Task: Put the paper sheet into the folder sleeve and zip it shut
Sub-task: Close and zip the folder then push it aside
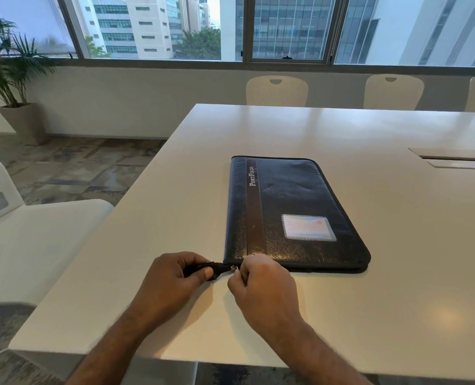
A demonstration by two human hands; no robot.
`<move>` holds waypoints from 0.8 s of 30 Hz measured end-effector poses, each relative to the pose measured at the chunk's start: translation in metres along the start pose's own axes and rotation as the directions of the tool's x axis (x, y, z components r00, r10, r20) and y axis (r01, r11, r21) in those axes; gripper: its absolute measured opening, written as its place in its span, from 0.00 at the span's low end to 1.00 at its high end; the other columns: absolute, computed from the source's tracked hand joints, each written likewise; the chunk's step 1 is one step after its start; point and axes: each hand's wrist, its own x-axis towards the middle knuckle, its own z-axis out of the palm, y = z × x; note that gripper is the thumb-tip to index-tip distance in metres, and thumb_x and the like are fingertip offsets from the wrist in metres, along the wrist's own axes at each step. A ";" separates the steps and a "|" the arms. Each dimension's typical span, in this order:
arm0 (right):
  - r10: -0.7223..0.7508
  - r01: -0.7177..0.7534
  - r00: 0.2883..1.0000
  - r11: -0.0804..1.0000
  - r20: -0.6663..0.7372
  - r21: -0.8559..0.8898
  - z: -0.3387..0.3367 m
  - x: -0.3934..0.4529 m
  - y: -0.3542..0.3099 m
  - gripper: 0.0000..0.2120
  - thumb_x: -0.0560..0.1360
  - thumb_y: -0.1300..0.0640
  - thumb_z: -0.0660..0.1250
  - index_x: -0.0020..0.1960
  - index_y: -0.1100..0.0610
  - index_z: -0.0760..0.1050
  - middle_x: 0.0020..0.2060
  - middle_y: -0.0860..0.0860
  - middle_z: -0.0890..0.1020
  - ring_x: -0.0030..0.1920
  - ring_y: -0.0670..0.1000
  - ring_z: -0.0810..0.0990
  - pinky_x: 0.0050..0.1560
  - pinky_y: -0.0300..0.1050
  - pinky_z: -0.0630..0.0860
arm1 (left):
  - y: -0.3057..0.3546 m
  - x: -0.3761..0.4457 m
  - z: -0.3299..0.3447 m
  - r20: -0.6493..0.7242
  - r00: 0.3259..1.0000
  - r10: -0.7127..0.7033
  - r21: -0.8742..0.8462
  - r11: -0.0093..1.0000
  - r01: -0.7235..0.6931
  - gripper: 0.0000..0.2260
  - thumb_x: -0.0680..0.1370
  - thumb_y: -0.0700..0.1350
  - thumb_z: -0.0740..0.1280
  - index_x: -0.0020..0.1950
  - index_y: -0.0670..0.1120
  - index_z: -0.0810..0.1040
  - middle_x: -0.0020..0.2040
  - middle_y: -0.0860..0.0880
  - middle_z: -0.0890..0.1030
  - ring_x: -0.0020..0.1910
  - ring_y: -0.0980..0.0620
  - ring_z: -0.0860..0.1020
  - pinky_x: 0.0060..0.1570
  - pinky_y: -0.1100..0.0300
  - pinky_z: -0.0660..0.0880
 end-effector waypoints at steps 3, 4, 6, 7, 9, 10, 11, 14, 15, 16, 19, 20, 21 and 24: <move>0.020 -0.021 1.000 0.998 -0.018 -0.059 -0.006 0.001 0.007 0.11 0.77 0.50 0.63 0.36 0.51 0.71 0.32 0.45 0.73 0.33 0.47 0.73 0.35 0.42 0.74 | 0.000 0.001 0.000 -0.002 1.000 0.004 0.017 1.000 -0.004 0.08 0.75 0.46 0.72 0.41 0.60 0.84 0.38 0.67 0.82 0.43 0.65 0.79 0.40 0.68 0.71; 0.026 -0.028 0.999 0.996 -0.028 -0.081 -0.008 0.001 0.010 0.11 0.77 0.50 0.62 0.36 0.52 0.72 0.32 0.45 0.73 0.33 0.46 0.73 0.35 0.42 0.74 | 0.000 0.001 -0.001 0.001 1.000 0.007 0.018 1.000 -0.007 0.08 0.75 0.46 0.72 0.41 0.60 0.84 0.38 0.66 0.82 0.43 0.65 0.79 0.39 0.68 0.71; 0.044 -0.050 0.998 0.992 -0.048 -0.112 -0.013 0.001 0.017 0.10 0.76 0.50 0.62 0.37 0.52 0.73 0.32 0.45 0.74 0.33 0.46 0.73 0.35 0.42 0.74 | 0.000 0.001 -0.002 0.006 1.000 0.010 0.018 1.000 -0.010 0.08 0.75 0.45 0.72 0.41 0.59 0.84 0.38 0.65 0.83 0.42 0.65 0.79 0.39 0.68 0.71; 0.057 -0.064 0.997 0.991 -0.059 -0.120 -0.016 0.001 0.021 0.10 0.76 0.51 0.63 0.37 0.52 0.73 0.32 0.45 0.74 0.33 0.46 0.73 0.35 0.42 0.74 | 0.000 0.001 -0.002 0.006 1.000 0.010 0.018 1.000 -0.010 0.08 0.75 0.45 0.72 0.41 0.59 0.84 0.38 0.65 0.83 0.42 0.65 0.79 0.39 0.69 0.71; 0.079 -0.089 0.994 0.988 -0.079 -0.129 -0.021 0.001 0.029 0.11 0.76 0.52 0.63 0.35 0.53 0.72 0.31 0.45 0.73 0.32 0.46 0.73 0.34 0.42 0.74 | 0.000 0.001 -0.003 0.000 1.000 0.009 0.014 1.000 -0.009 0.07 0.75 0.45 0.72 0.41 0.58 0.85 0.38 0.64 0.83 0.41 0.65 0.79 0.38 0.70 0.71; 0.091 -0.102 0.992 0.986 -0.086 -0.130 -0.024 0.001 0.033 0.11 0.75 0.52 0.64 0.35 0.53 0.72 0.31 0.45 0.73 0.32 0.46 0.73 0.34 0.42 0.75 | 0.001 0.002 -0.003 -0.002 1.000 0.008 0.014 1.000 -0.008 0.07 0.75 0.45 0.72 0.41 0.57 0.85 0.37 0.64 0.83 0.41 0.65 0.79 0.38 0.70 0.70; 0.104 -0.116 0.990 0.985 -0.094 -0.131 -0.027 0.000 0.037 0.11 0.75 0.53 0.64 0.35 0.54 0.72 0.30 0.46 0.73 0.32 0.47 0.73 0.34 0.44 0.76 | 0.001 0.002 -0.003 -0.004 1.000 0.006 0.014 1.000 -0.006 0.07 0.75 0.45 0.72 0.42 0.57 0.85 0.37 0.64 0.83 0.41 0.64 0.79 0.37 0.71 0.70; 0.131 -0.148 0.984 0.980 -0.123 -0.133 -0.036 -0.001 0.049 0.11 0.74 0.54 0.66 0.33 0.55 0.72 0.29 0.46 0.73 0.30 0.47 0.73 0.33 0.46 0.76 | 0.002 0.002 -0.004 -0.018 1.000 0.001 0.016 1.000 -0.001 0.07 0.75 0.44 0.72 0.42 0.56 0.85 0.38 0.63 0.84 0.41 0.64 0.80 0.36 0.73 0.69; 0.139 -0.155 0.982 0.979 -0.129 -0.132 -0.039 -0.001 0.053 0.12 0.74 0.55 0.66 0.32 0.54 0.71 0.29 0.46 0.72 0.30 0.47 0.72 0.31 0.45 0.75 | 0.002 0.002 -0.004 -0.020 1.000 0.000 0.017 1.000 0.000 0.07 0.74 0.44 0.72 0.42 0.56 0.85 0.38 0.63 0.84 0.41 0.64 0.80 0.36 0.73 0.69; 0.145 -0.163 0.980 0.978 -0.136 -0.130 -0.042 -0.002 0.056 0.13 0.73 0.55 0.67 0.32 0.53 0.69 0.29 0.45 0.71 0.29 0.46 0.72 0.30 0.43 0.73 | 0.003 0.002 -0.004 -0.020 1.000 0.000 0.019 1.000 0.000 0.07 0.74 0.44 0.73 0.42 0.56 0.85 0.38 0.63 0.84 0.41 0.64 0.80 0.35 0.73 0.69; 0.165 -0.185 0.974 0.975 -0.158 -0.121 -0.050 -0.005 0.068 0.16 0.73 0.54 0.68 0.30 0.50 0.65 0.28 0.45 0.71 0.28 0.46 0.71 0.28 0.39 0.69 | 0.004 0.001 -0.004 -0.018 1.000 0.002 0.022 1.000 -0.002 0.07 0.74 0.44 0.72 0.42 0.56 0.85 0.38 0.63 0.84 0.41 0.64 0.79 0.36 0.73 0.69; 0.174 -0.195 0.971 0.973 -0.164 -0.123 -0.053 -0.006 0.072 0.17 0.73 0.54 0.68 0.30 0.50 0.65 0.28 0.45 0.71 0.28 0.46 0.71 0.29 0.40 0.70 | 0.004 0.001 -0.004 -0.018 1.000 0.001 0.024 1.000 -0.001 0.07 0.75 0.44 0.72 0.42 0.56 0.85 0.38 0.63 0.84 0.41 0.64 0.79 0.36 0.72 0.69; 0.184 -0.207 0.968 0.970 -0.169 -0.127 -0.055 -0.007 0.075 0.17 0.73 0.54 0.68 0.30 0.50 0.66 0.28 0.45 0.72 0.28 0.46 0.71 0.29 0.41 0.70 | 0.005 0.001 -0.004 -0.017 1.000 0.000 0.028 1.000 0.001 0.06 0.75 0.44 0.72 0.43 0.56 0.85 0.37 0.63 0.83 0.41 0.64 0.79 0.37 0.70 0.69; 0.201 -0.232 0.959 0.962 -0.200 -0.142 -0.062 -0.009 0.085 0.17 0.73 0.55 0.69 0.29 0.49 0.65 0.28 0.45 0.71 0.27 0.45 0.71 0.27 0.38 0.64 | 0.004 0.001 -0.004 -0.018 1.000 0.000 0.035 0.999 0.001 0.06 0.75 0.44 0.72 0.43 0.56 0.85 0.37 0.64 0.83 0.41 0.64 0.79 0.38 0.68 0.70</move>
